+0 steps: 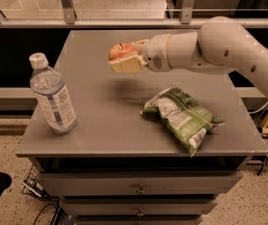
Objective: Move apple near blue plastic bottle
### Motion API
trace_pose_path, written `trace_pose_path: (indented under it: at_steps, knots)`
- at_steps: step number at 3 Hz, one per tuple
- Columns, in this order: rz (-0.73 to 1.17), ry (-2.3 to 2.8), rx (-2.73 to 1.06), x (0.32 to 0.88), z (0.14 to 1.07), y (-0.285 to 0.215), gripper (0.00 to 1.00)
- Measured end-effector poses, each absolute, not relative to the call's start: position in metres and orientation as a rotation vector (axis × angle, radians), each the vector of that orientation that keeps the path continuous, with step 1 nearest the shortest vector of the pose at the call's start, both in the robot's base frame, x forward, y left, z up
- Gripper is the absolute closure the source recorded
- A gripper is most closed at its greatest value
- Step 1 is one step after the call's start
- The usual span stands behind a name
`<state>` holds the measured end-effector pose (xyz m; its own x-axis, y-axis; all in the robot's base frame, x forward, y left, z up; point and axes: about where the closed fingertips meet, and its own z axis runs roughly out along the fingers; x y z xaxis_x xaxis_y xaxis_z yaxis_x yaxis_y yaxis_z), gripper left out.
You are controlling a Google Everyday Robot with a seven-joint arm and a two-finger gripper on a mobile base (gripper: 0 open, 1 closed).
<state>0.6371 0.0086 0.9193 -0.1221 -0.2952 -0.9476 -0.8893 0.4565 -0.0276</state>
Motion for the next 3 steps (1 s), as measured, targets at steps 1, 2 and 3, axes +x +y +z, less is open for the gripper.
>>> trace_pose_path:
  at_steps: [1, 2, 3]
  knots:
    - [0.790, 1.656, -1.100, 0.591, 0.885, 0.029, 1.00]
    - [0.865, 1.566, -1.199, 0.551, 0.845, 0.054, 1.00]
    - [0.908, 1.477, -1.278, 0.531, 0.827, 0.075, 1.00]
